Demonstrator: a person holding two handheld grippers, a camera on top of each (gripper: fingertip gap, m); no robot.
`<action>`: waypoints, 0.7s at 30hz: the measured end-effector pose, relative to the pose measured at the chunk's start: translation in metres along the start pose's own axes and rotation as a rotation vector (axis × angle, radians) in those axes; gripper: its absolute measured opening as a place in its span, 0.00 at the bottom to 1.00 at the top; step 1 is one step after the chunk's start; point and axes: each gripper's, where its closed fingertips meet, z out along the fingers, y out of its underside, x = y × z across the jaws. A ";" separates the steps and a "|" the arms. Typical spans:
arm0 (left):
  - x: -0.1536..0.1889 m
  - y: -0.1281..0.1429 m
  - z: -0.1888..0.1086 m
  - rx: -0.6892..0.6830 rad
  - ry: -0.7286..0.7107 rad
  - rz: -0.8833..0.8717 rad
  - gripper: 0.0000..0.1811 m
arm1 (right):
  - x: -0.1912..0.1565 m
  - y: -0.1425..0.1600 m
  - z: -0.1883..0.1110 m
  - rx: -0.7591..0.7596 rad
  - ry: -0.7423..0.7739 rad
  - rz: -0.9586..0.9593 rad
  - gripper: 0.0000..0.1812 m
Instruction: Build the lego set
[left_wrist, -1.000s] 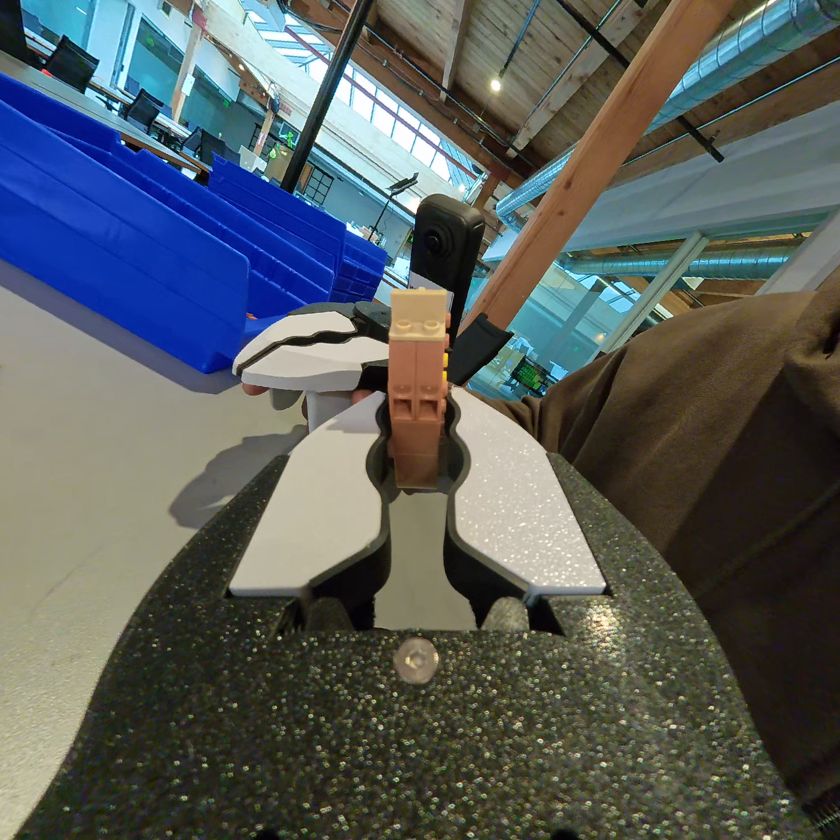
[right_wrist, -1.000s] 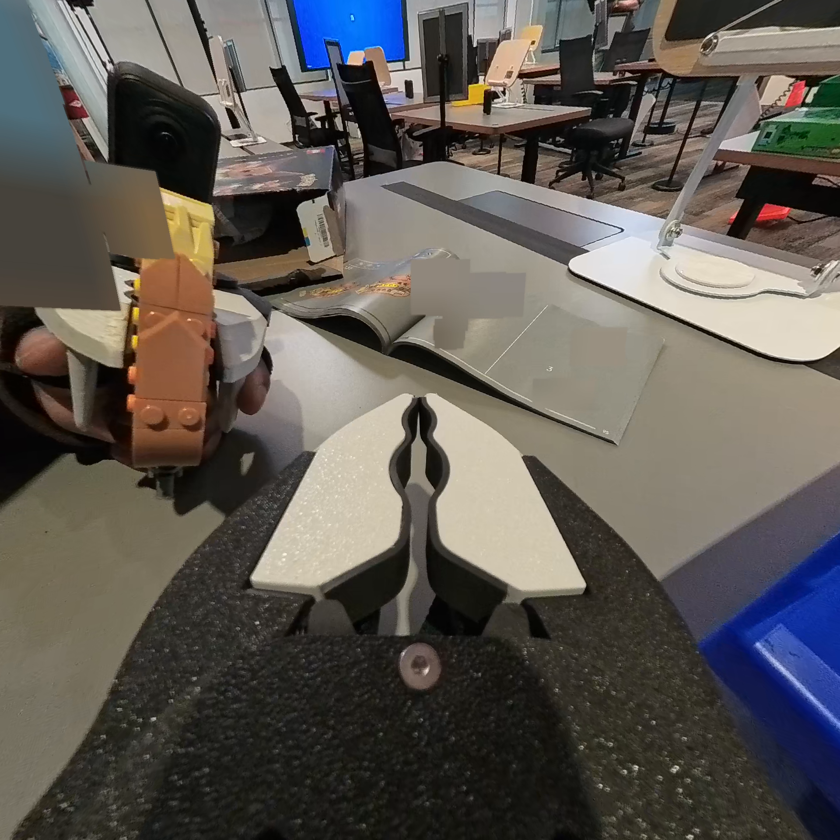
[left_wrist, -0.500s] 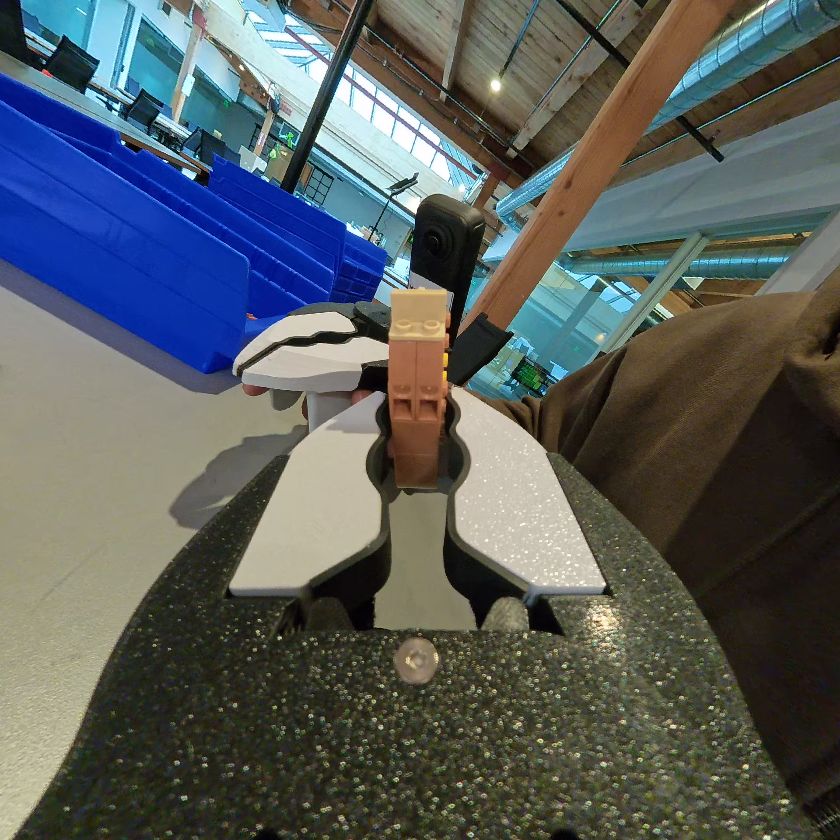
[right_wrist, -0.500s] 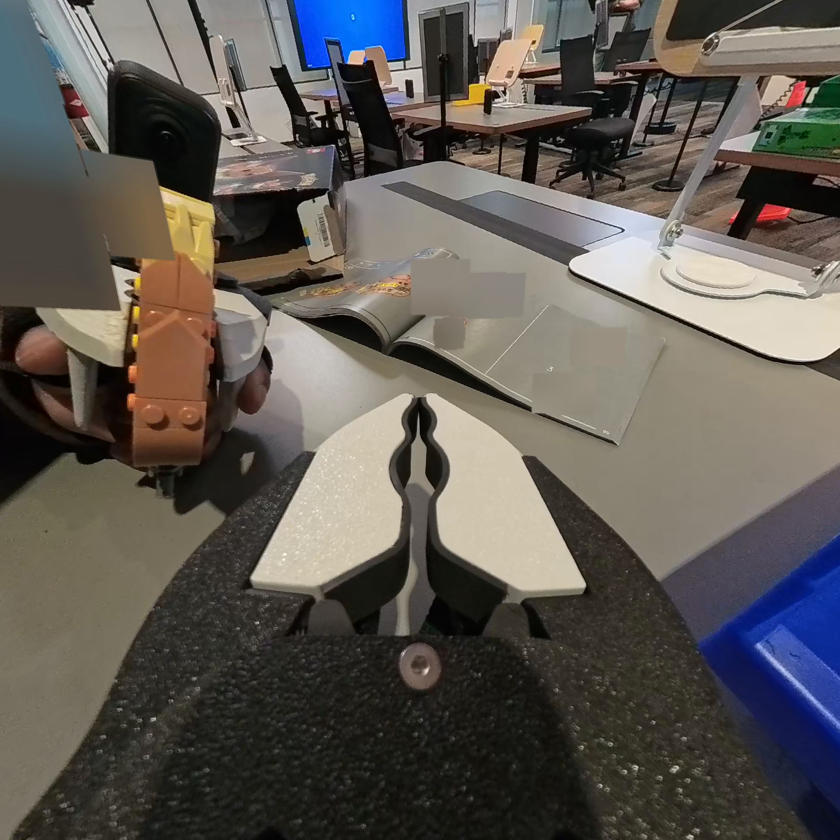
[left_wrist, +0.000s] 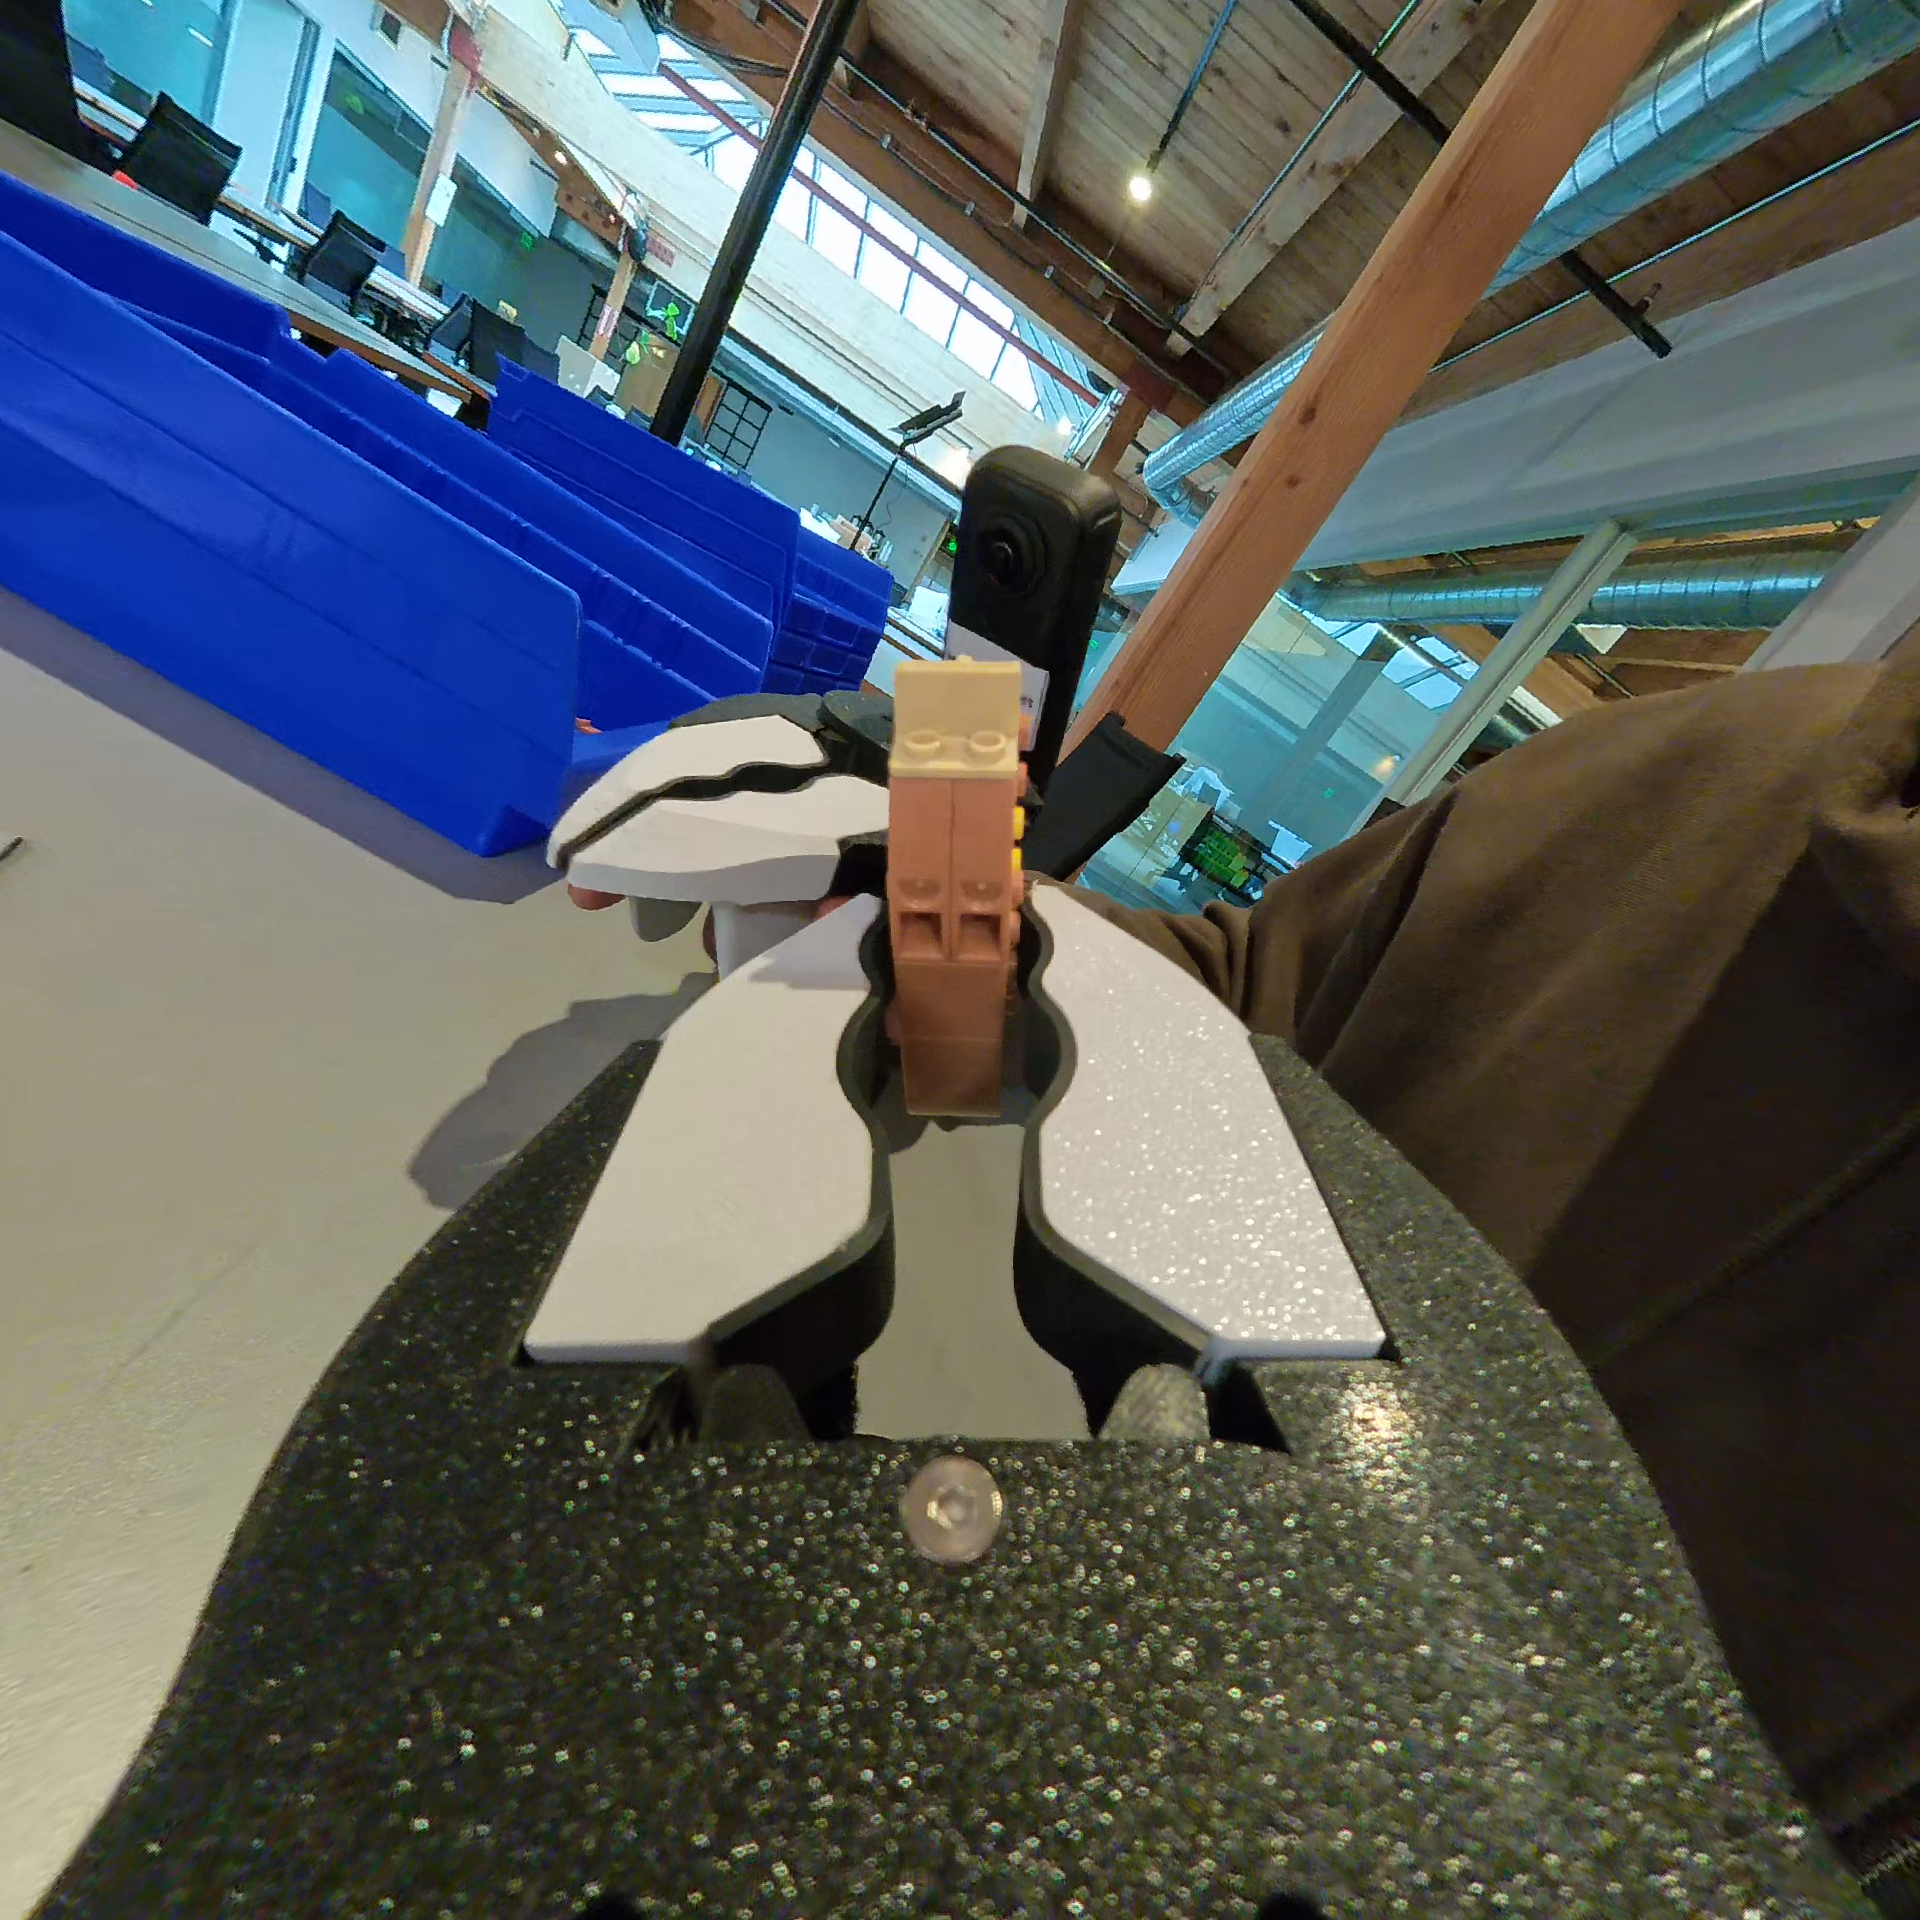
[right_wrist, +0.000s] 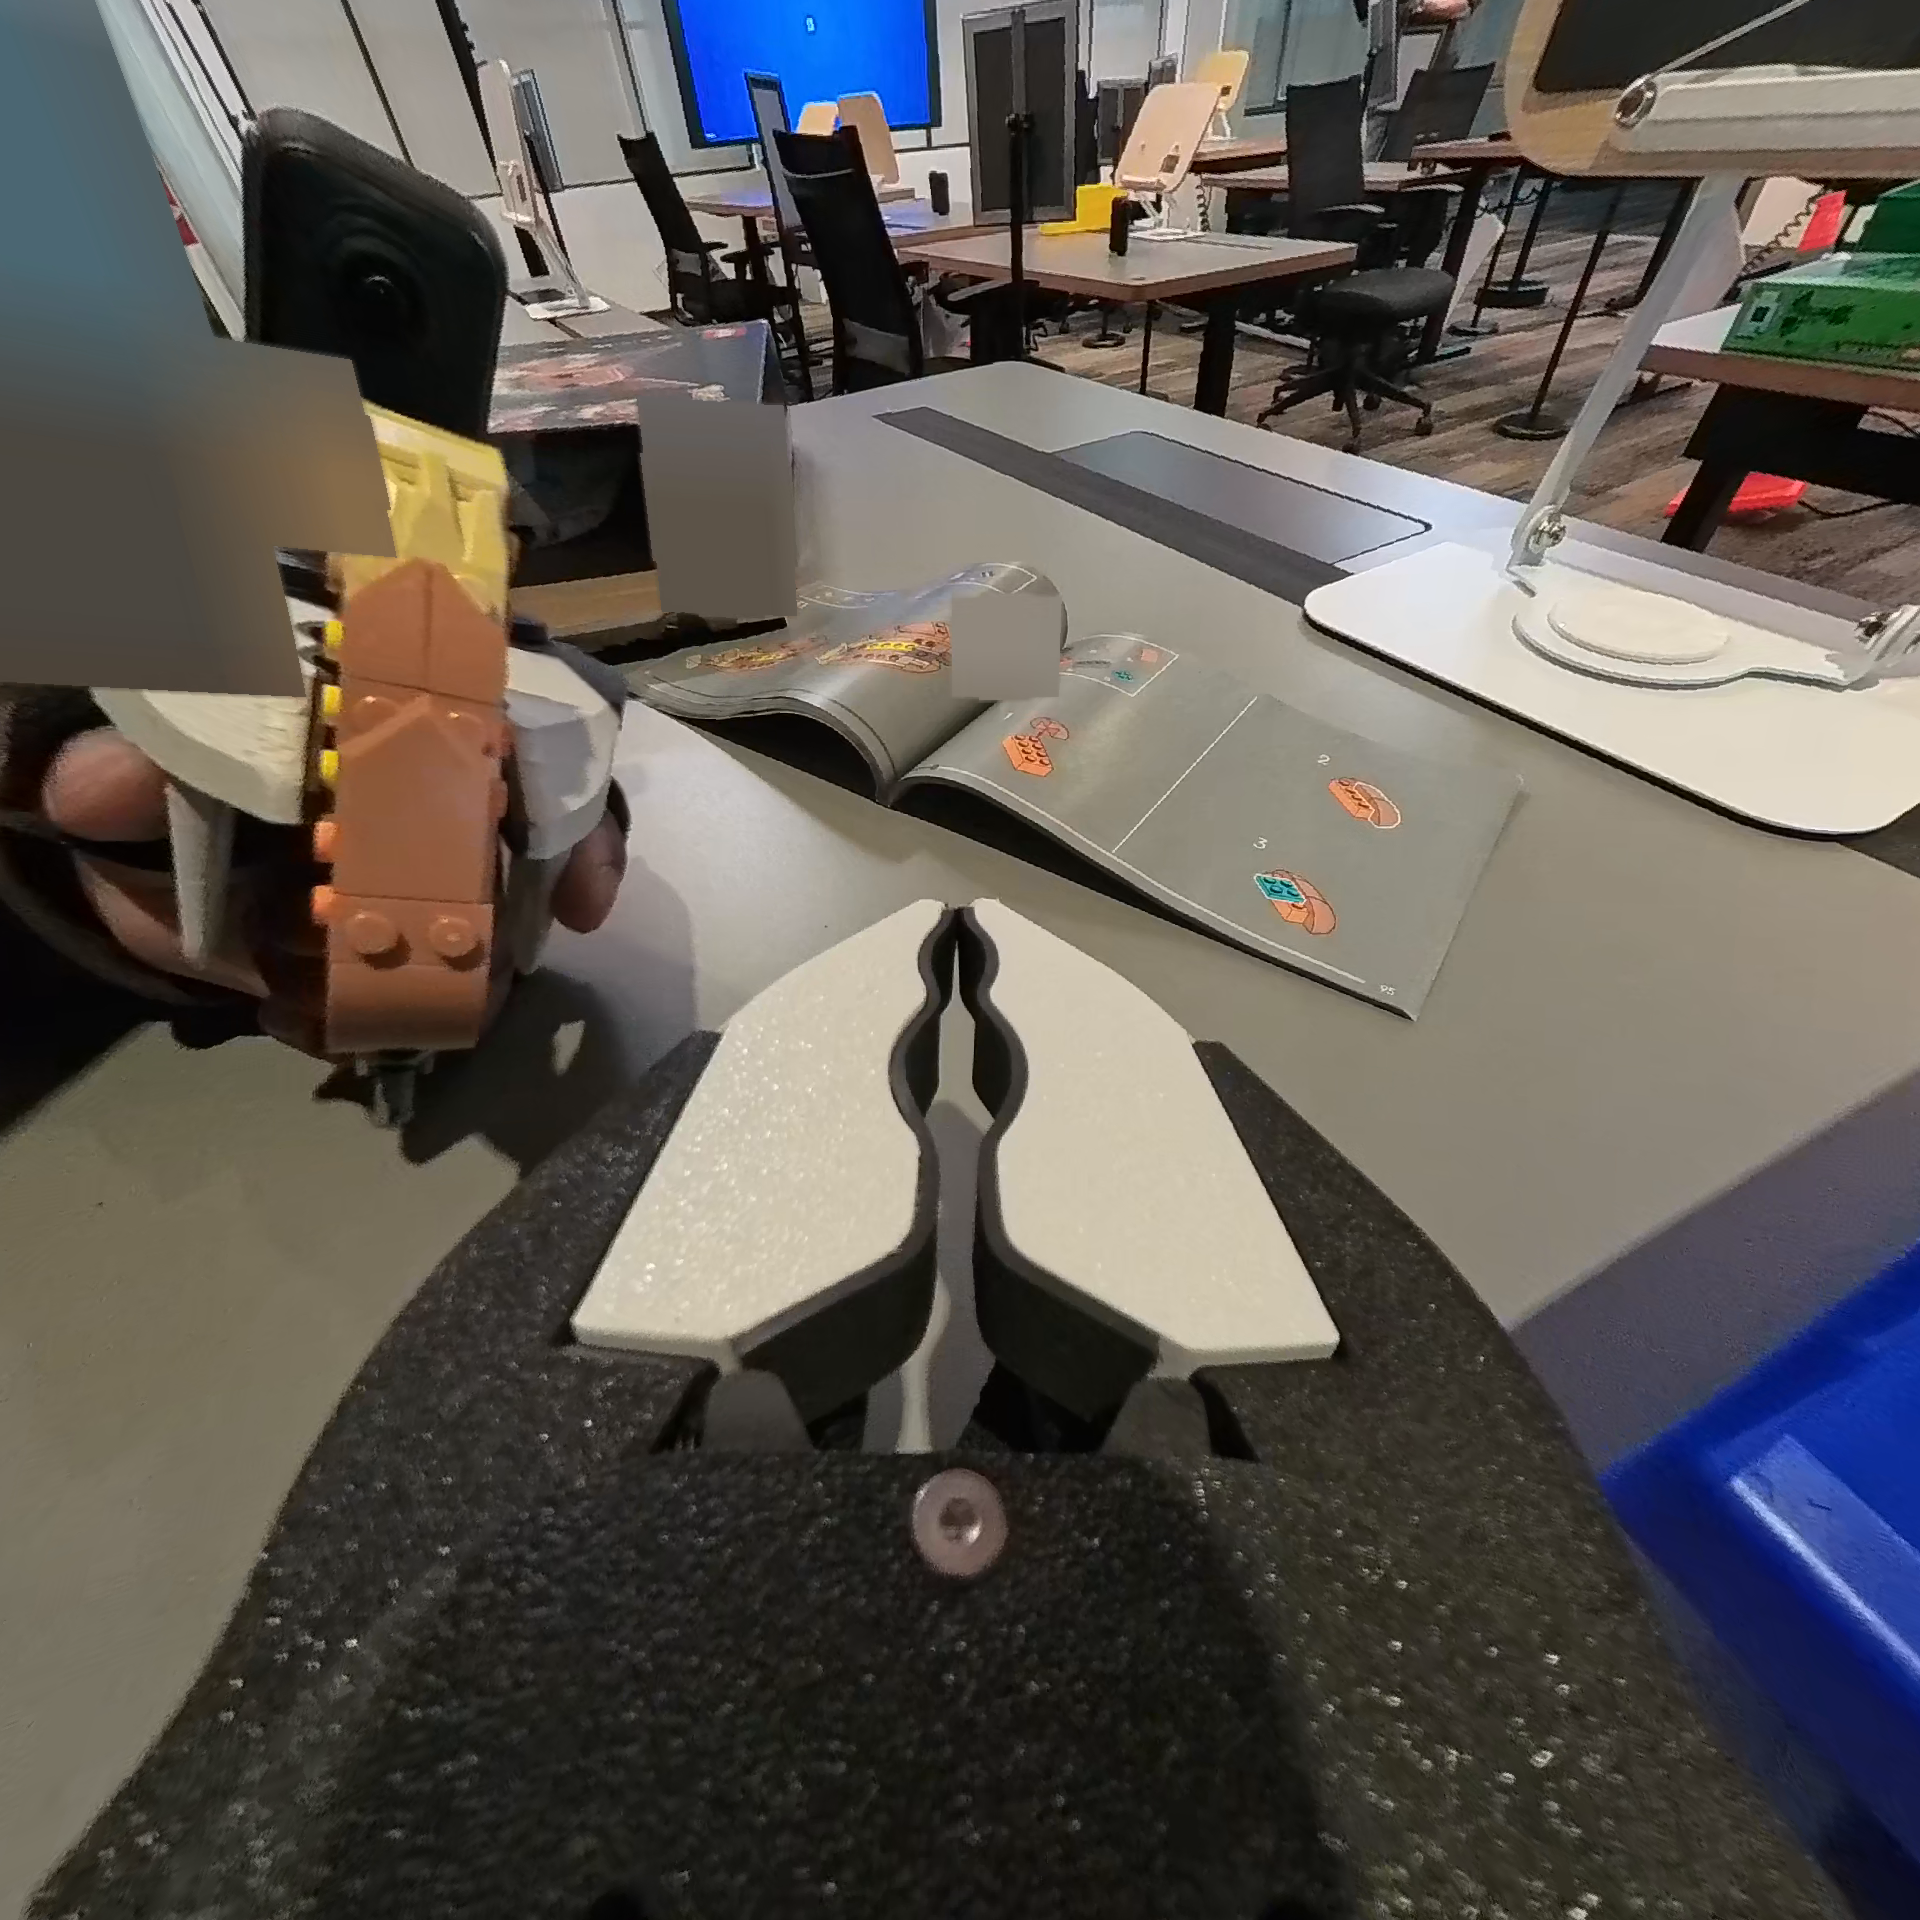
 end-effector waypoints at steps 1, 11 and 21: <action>-0.001 -0.001 -0.001 0.002 -0.005 0.003 0.12 | 0.000 0.000 0.000 0.000 0.001 -0.002 0.00; -0.010 -0.003 -0.003 -0.015 -0.044 0.055 0.12 | -0.003 -0.001 -0.003 0.013 -0.019 0.013 0.02; -0.014 -0.004 -0.010 -0.029 -0.079 0.088 0.12 | -0.022 -0.030 -0.018 0.104 -0.162 0.089 0.11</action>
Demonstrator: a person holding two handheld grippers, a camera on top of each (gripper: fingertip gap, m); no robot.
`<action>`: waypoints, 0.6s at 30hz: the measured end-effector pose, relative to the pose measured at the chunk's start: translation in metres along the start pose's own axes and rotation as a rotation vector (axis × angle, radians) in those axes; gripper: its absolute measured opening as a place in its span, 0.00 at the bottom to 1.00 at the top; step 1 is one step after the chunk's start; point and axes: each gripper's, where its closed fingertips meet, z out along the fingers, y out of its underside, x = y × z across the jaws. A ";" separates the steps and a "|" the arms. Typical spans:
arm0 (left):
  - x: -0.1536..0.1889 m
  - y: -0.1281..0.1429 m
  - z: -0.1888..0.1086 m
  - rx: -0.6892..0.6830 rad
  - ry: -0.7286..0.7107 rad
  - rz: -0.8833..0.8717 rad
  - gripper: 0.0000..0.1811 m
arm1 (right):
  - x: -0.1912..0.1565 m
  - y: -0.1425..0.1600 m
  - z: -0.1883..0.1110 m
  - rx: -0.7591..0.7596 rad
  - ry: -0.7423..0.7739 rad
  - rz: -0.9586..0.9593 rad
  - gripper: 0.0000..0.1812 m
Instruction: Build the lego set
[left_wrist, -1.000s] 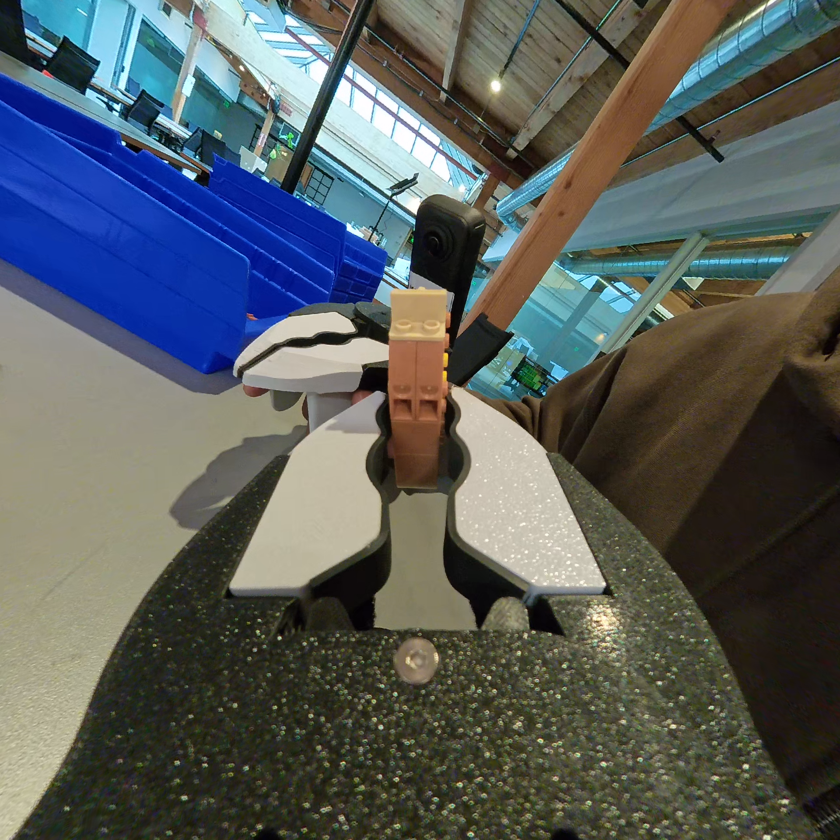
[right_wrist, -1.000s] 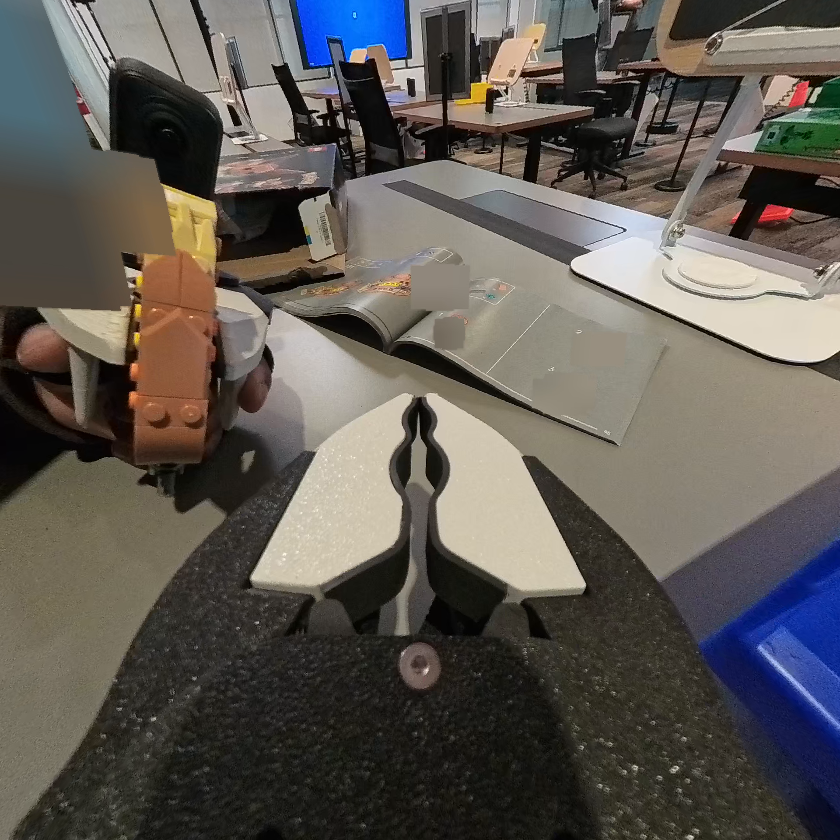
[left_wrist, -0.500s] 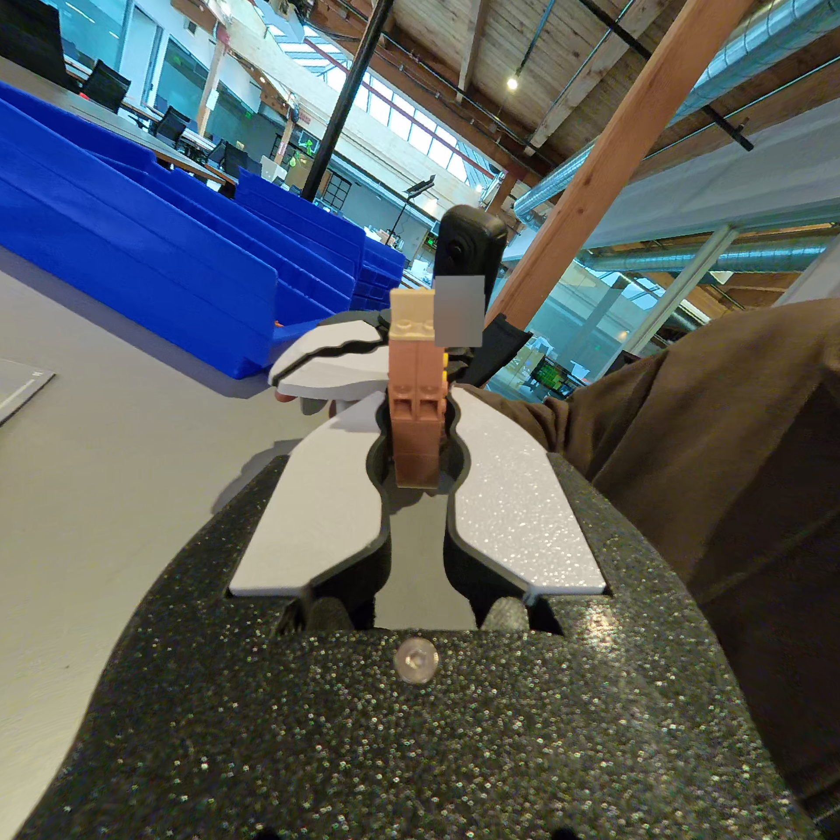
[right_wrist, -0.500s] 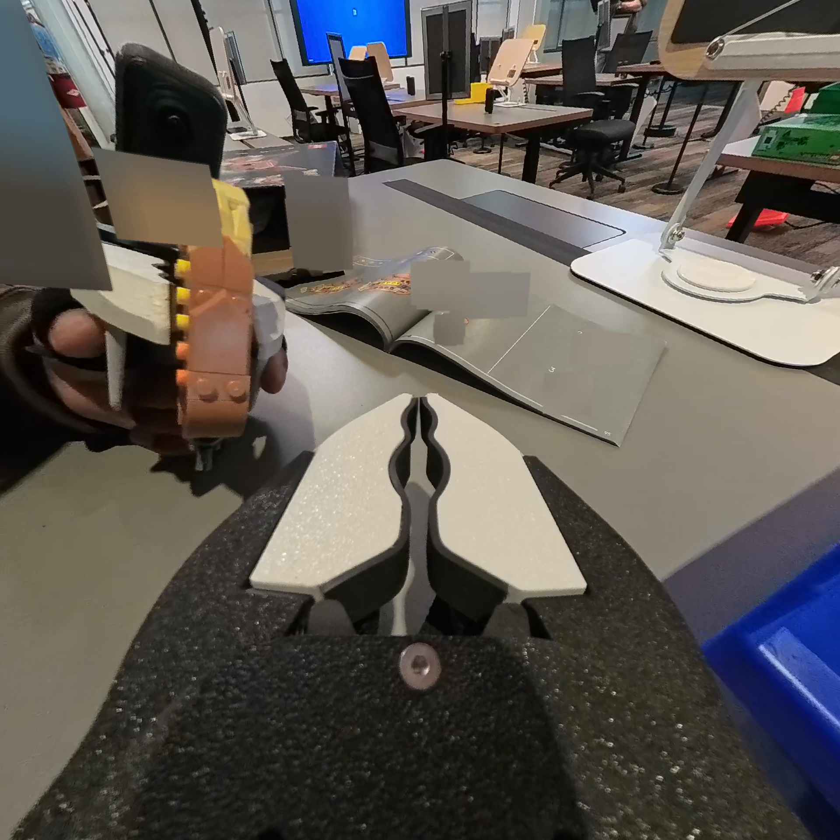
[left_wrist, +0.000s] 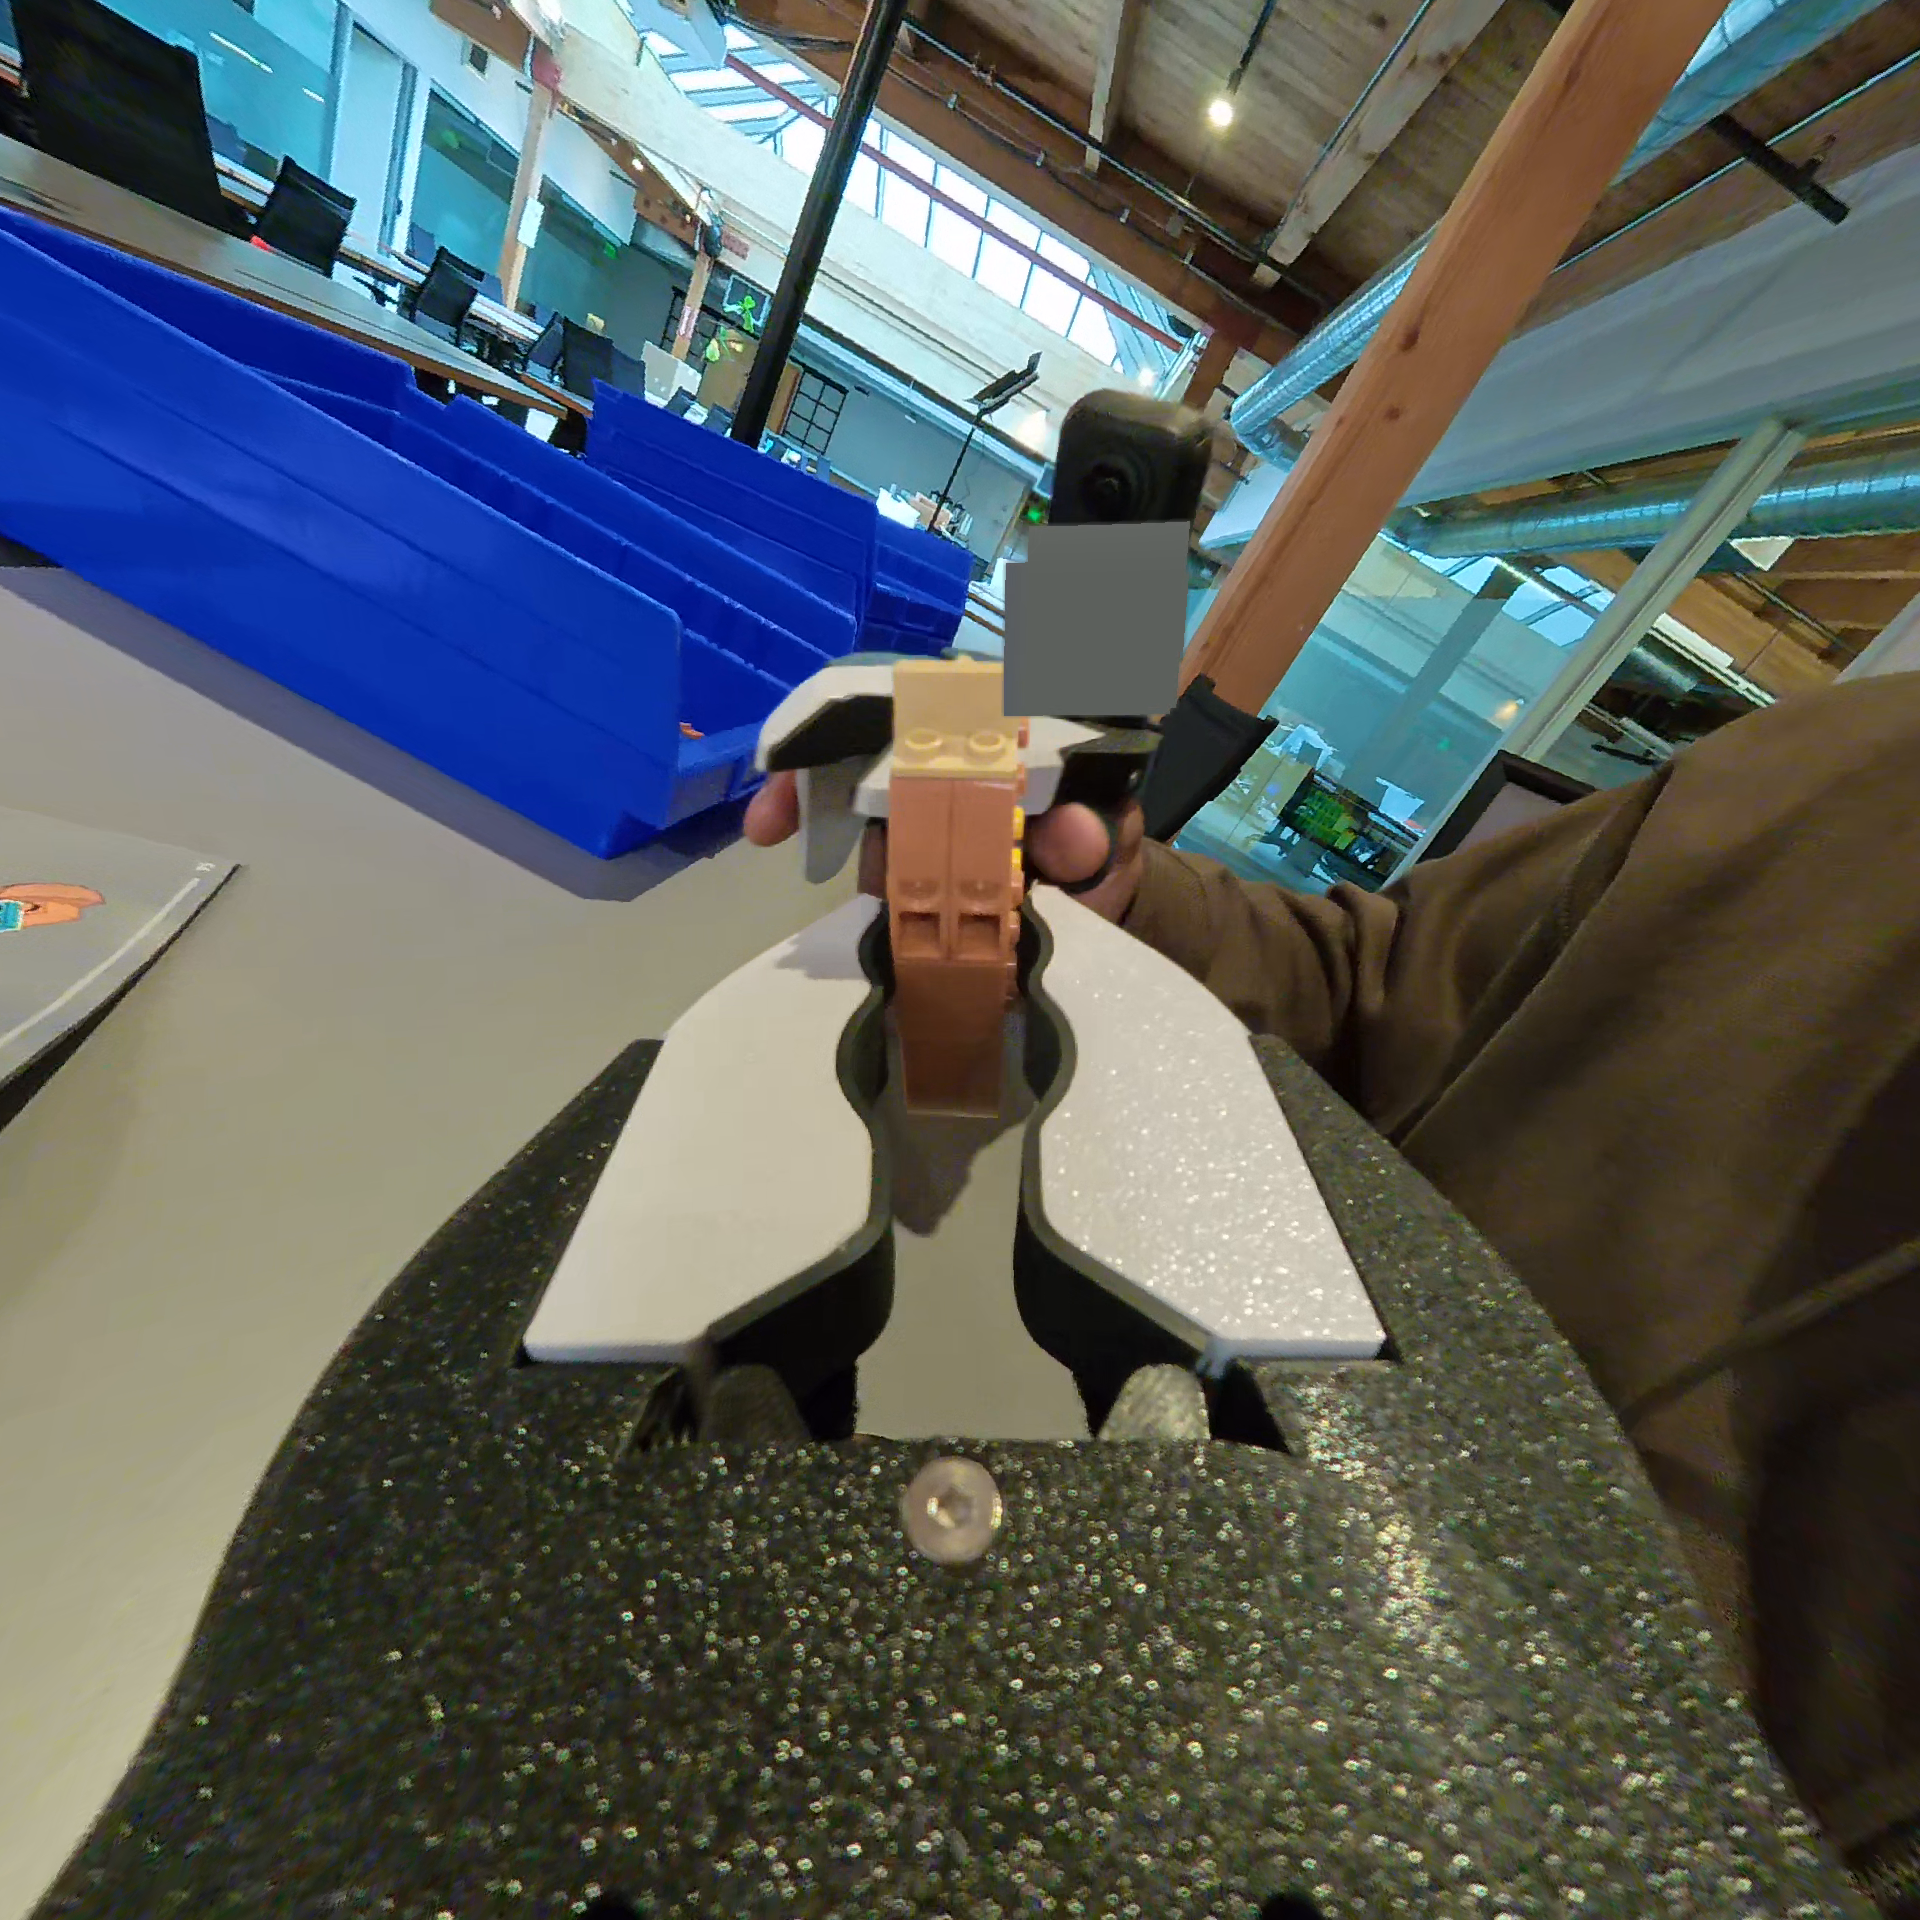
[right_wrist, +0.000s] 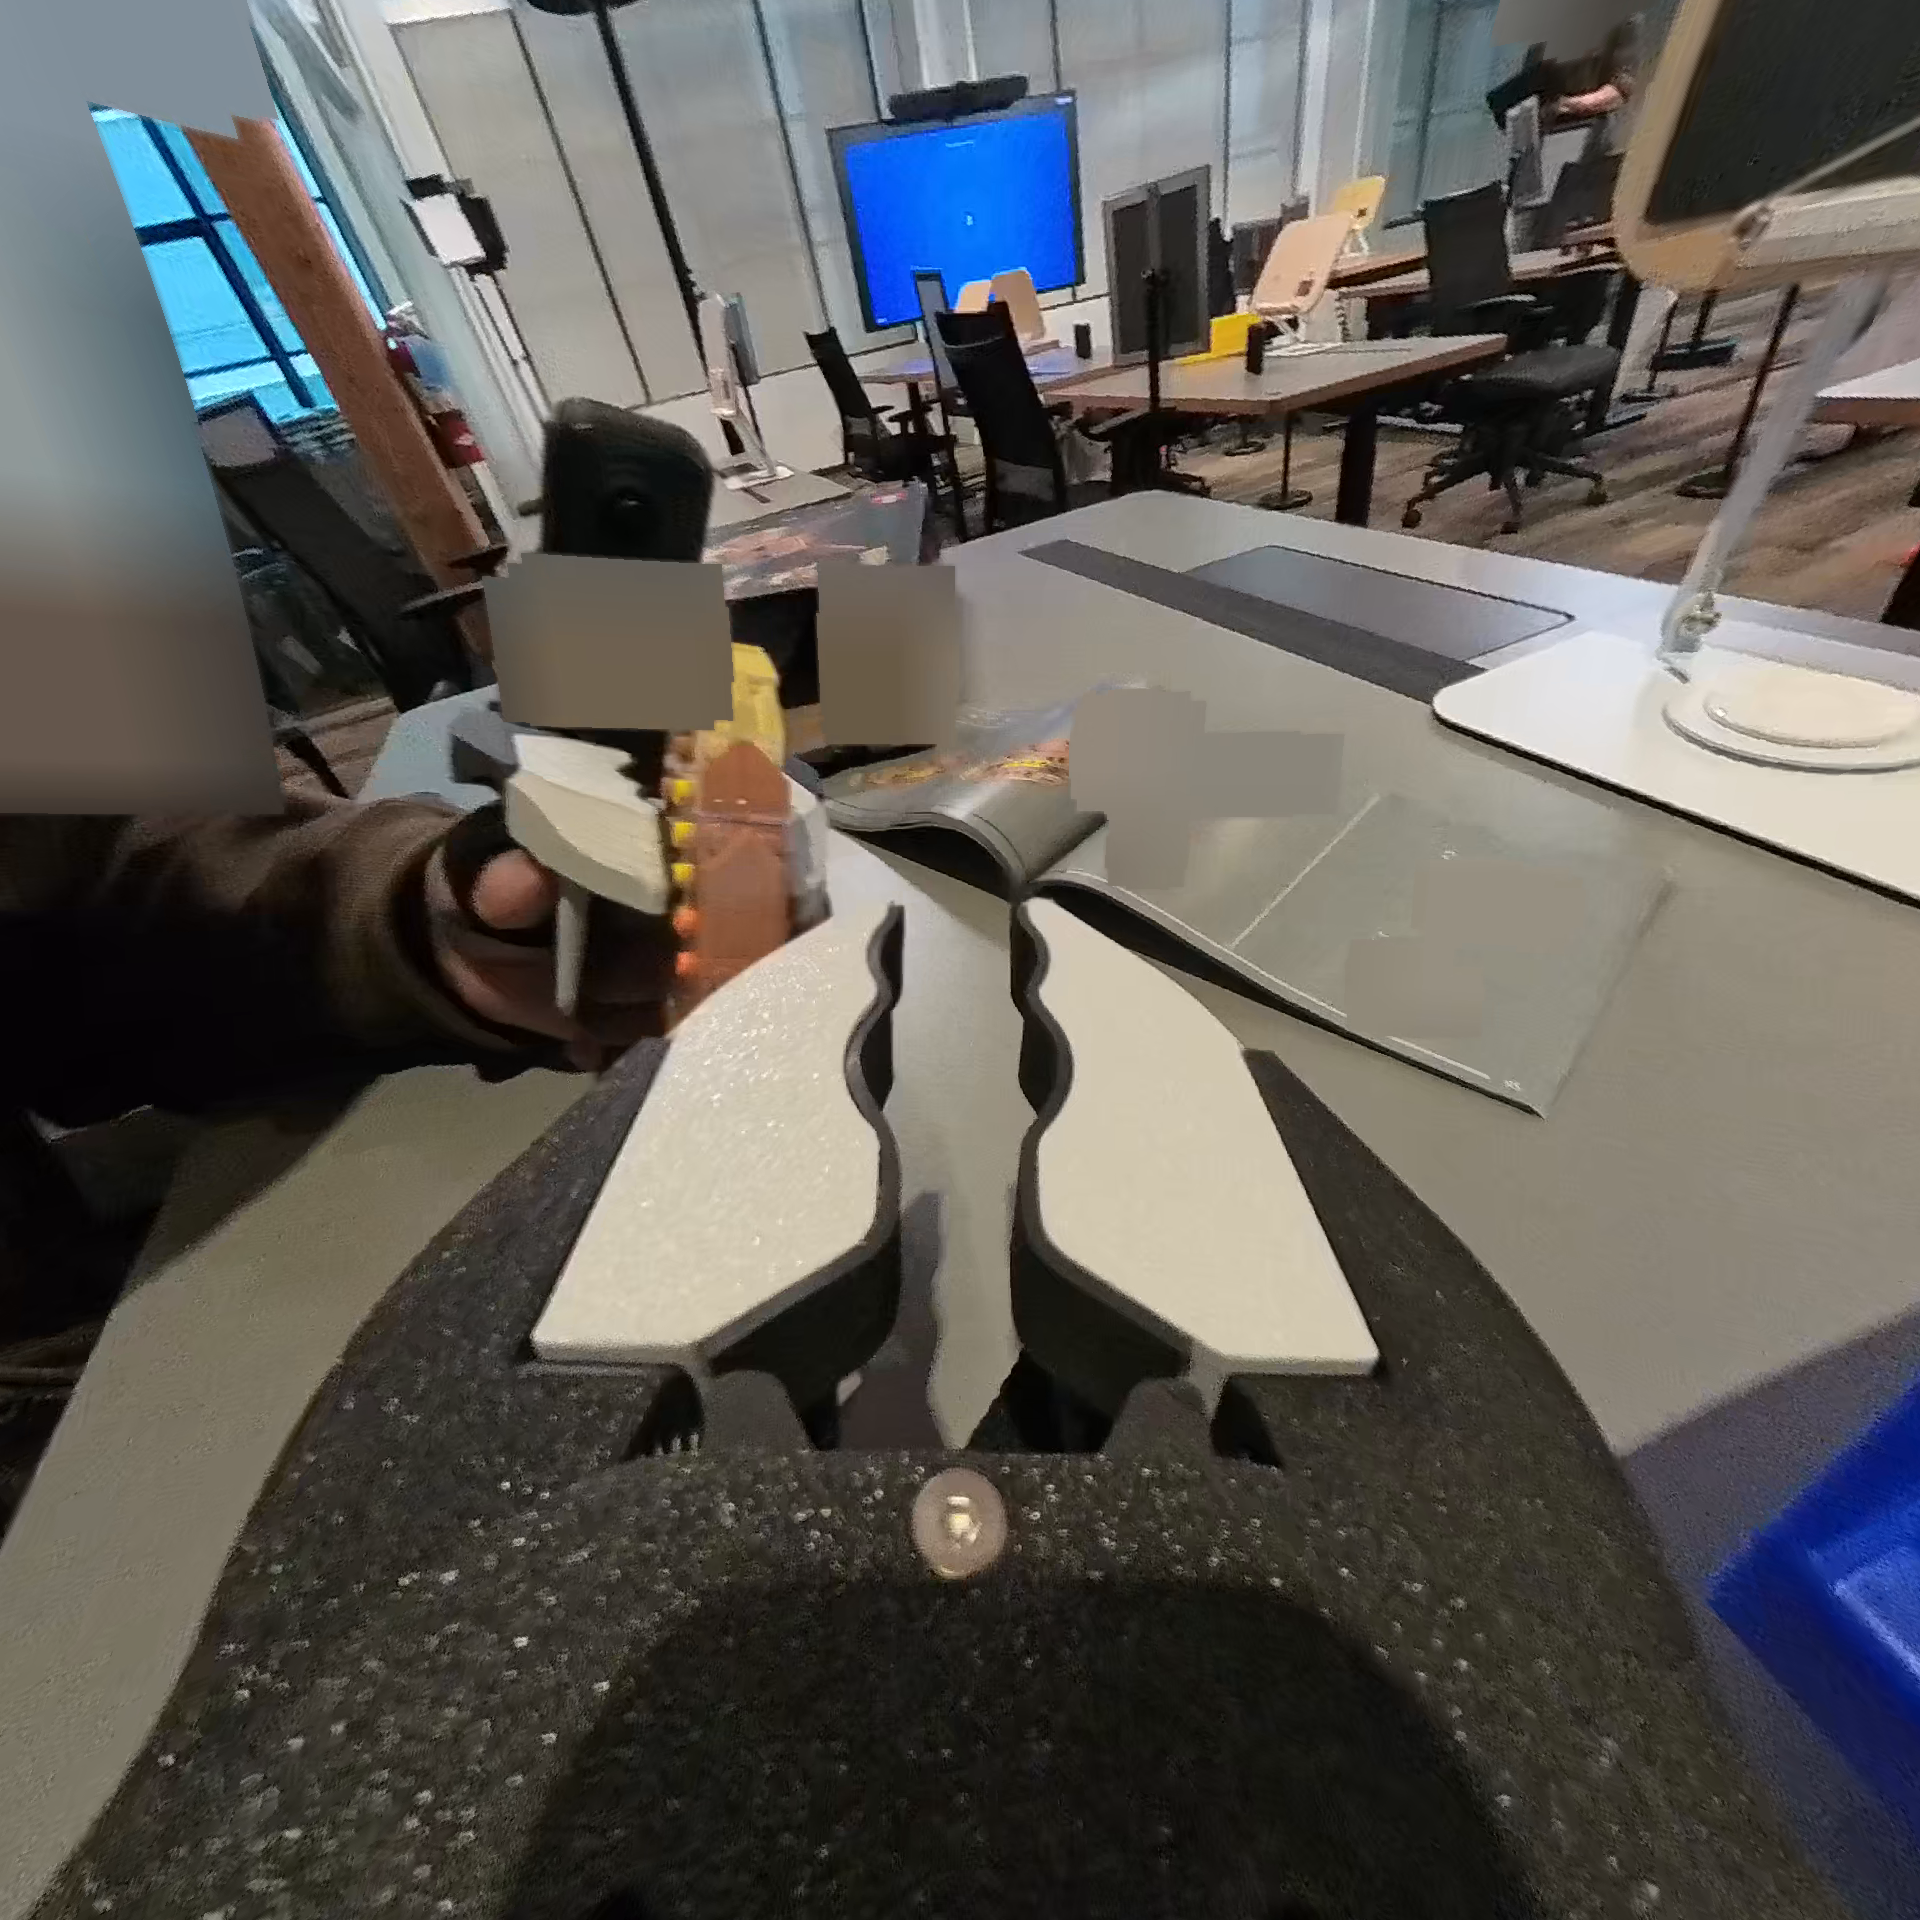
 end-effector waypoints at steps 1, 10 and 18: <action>-0.001 0.000 -0.001 -0.003 -0.007 0.008 0.12 | -0.004 -0.001 0.000 -0.006 -0.022 0.003 0.11; -0.003 0.006 0.002 -0.054 -0.017 0.058 0.12 | -0.023 0.002 0.000 -0.049 -0.135 0.056 0.10; -0.004 0.007 0.001 -0.067 -0.025 0.081 0.12 | -0.036 0.006 -0.005 -0.088 -0.236 0.056 0.13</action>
